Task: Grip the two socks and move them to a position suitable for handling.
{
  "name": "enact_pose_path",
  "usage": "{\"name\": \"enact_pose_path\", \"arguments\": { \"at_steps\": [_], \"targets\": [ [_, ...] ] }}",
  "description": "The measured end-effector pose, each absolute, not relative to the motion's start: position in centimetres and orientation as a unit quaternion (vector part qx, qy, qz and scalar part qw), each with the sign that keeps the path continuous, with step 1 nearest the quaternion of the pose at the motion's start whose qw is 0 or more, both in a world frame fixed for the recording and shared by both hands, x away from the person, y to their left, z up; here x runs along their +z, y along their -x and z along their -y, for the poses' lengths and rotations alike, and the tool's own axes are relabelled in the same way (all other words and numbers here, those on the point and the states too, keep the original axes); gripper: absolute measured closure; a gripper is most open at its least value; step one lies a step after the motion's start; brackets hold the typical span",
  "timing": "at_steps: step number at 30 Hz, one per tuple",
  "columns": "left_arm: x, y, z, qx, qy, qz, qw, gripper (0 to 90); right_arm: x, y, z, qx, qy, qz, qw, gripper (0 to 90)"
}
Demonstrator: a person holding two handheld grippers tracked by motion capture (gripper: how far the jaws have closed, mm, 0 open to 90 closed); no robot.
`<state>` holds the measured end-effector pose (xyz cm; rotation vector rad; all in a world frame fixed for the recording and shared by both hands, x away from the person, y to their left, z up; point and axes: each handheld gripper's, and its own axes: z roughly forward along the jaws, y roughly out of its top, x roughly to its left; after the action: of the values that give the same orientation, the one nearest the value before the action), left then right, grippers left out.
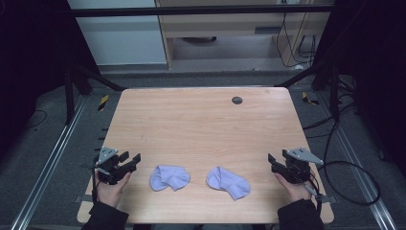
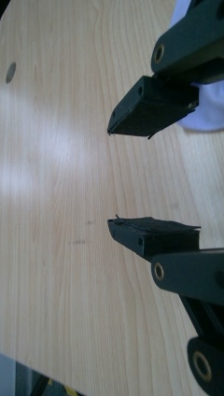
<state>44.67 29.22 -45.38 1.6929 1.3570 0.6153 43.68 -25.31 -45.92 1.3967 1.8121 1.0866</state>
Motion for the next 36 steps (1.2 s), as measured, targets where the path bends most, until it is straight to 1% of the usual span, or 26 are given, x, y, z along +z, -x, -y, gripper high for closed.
{"name": "enact_pose_path", "arguments": {
  "at_steps": [7,14,22,27,33,36],
  "targets": [
    [-45.3,-44.0,-26.7,0.228,-0.700,-0.523,0.429,46.8,-45.5,-43.1,24.6,0.412,-0.519,-0.687,0.298,47.9],
    [-45.1,-43.6,-25.0,0.219,-0.713,-0.508,0.431,46.8,-45.8,-43.1,23.1,0.403,-0.501,-0.714,0.278,51.3],
    [-44.8,-43.3,-22.5,0.206,-0.726,-0.484,0.442,47.2,-45.5,-42.8,21.3,0.415,-0.474,-0.732,0.258,51.4],
    [-44.5,-43.2,-21.0,0.209,-0.738,-0.467,0.440,47.8,-45.5,-42.6,20.2,0.415,-0.461,-0.747,0.241,51.4],
    [-44.5,-43.1,-19.1,0.202,-0.756,-0.444,0.437,53.2,-45.8,-42.0,18.9,0.408,-0.441,-0.769,0.217,50.2],
    [-44.7,-43.1,-18.2,0.201,-0.763,-0.437,0.432,54.6,-45.8,-41.6,18.6,0.405,-0.431,-0.778,0.214,50.2]
  ]
}}
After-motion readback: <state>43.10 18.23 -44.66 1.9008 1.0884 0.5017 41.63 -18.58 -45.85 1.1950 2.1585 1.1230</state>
